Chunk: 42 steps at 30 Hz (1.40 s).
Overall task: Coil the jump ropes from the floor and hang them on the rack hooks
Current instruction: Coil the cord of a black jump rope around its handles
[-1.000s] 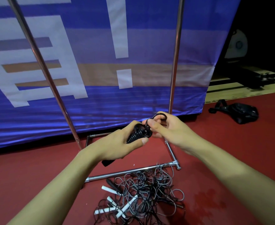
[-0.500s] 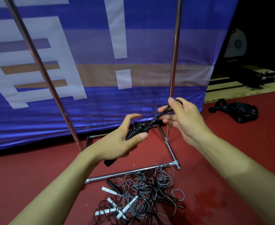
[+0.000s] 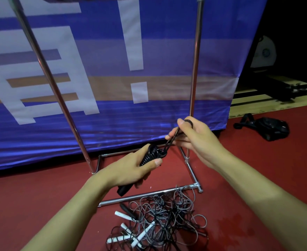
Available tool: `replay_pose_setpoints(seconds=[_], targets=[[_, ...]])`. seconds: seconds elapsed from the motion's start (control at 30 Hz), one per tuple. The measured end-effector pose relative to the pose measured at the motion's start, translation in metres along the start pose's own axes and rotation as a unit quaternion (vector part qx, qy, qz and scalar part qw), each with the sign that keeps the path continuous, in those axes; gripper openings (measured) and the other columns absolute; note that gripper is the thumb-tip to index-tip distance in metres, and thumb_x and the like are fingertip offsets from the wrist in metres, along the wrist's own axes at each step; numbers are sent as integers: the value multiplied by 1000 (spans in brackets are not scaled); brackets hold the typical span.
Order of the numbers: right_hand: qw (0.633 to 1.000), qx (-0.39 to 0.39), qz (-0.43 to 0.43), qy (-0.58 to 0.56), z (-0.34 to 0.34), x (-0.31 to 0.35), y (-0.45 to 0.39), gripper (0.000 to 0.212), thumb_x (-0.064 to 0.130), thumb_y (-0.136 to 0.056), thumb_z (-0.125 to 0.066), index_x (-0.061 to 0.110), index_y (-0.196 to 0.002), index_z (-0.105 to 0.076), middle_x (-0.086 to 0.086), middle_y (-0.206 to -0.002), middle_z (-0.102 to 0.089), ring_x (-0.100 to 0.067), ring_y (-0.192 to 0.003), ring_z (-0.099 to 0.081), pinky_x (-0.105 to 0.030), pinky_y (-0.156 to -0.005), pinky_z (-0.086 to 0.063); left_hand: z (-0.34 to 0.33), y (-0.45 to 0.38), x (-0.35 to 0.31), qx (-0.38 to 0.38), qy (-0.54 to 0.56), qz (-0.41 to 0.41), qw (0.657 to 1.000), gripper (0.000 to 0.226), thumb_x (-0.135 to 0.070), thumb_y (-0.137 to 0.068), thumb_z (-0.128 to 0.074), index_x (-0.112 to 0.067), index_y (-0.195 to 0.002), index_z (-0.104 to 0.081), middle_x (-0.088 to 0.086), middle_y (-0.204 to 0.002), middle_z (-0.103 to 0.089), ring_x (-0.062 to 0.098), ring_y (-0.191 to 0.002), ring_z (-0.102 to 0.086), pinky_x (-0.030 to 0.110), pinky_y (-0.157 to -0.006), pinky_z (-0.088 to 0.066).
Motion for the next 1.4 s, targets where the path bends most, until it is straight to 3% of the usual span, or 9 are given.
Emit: replay_pose_setpoints(seconds=[0.07, 0.23, 0.43, 0.63, 0.8, 0.93, 1.17, 1.33, 1.4], targets=[[997, 42, 37, 61, -7, 4, 2, 31, 31, -101, -63, 13, -87, -43, -10, -102, -77, -28, -102, -75, -49, -96, -58, 1, 0, 0, -7, 3, -11, 1000, 26, -53, -102, -56, -43, -122, -43, 2, -67, -61, 20, -54, -63, 37, -62, -57], [954, 101, 99, 263, -23, 0, 7, 38, 49, -82, -73, 30, -90, -42, 14, -108, -76, -16, -96, -74, -52, -90, -56, 1, -1, -2, -28, -10, -23, 999, 44, -49, -103, -57, -50, -141, -35, 0, -68, -60, 15, -53, -61, 32, -57, -55], [935, 113, 145, 304, -19, 0, 12, 37, 24, -89, -76, 31, -95, -40, 13, -112, -75, -10, -89, -75, -48, -89, -57, 1, 0, -1, -27, 23, -20, 999, 42, -50, -101, -58, -47, -139, -40, 6, -75, -60, 21, -56, -61, 36, -56, -55], [952, 108, 101, 268, -11, -13, 6, 35, 9, -91, -70, 27, -94, -40, 9, -112, -75, -10, -101, -73, -44, -91, -60, 2, 0, 1, -29, 29, -14, 999, 20, -51, -99, -61, -44, -110, -45, 6, -74, -63, 20, -53, -62, 33, -55, -52], [965, 101, 29, 240, -11, -24, -2, 36, 10, -86, -75, 21, -89, -41, 12, -92, -75, -7, -82, -72, -49, -90, -59, -2, -1, 4, -18, 10, -8, 1000, 30, -54, -98, -62, -39, -117, -43, 16, -81, -67, 20, -54, -62, 35, -55, -55], [960, 119, 33, 250, -13, -23, -6, 36, 26, -76, -76, 29, -84, -41, 13, -74, -61, -5, -68, -56, -52, -82, -53, -3, -1, 1, -7, 12, -10, 1000, 31, -52, -99, -62, -38, -118, -43, 16, -82, -67, 19, -54, -62, 37, -58, -56], [949, 130, 52, 281, -11, -24, -5, 31, 24, -84, -80, 23, -89, -49, 16, -81, -58, -4, -72, -60, -46, -85, -55, -4, 1, 1, 16, 13, -13, 1000, 34, -50, -100, -60, -42, -126, -40, 13, -81, -68, 20, -54, -62, 40, -60, -56], [964, 95, 76, 238, -13, -19, -6, 32, 37, -77, -80, 31, -80, -49, 4, -82, -69, -29, -88, -72, -53, -90, -57, 0, 0, -1, -3, 50, -18, 999, 33, -44, -102, -59, -40, -129, -40, 10, -76, -64, 21, -53, -59, 39, -57, -53], [966, 80, 78, 234, -15, -20, -5, 31, 46, -72, -77, 32, -80, -50, 7, -80, -71, -27, -90, -74, -57, -91, -55, 1, 0, -3, -8, 62, -19, 998, 37, -43, -103, -59, -44, -133, -38, 6, -74, -63, 21, -53, -58, 38, -55, -52]])
Point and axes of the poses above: each hand's wrist, its own y-axis away from the middle knuckle, its own z-axis out of the back of the hand, x = y × z, the point moved 4 cm from there along -y, towards the middle knuckle
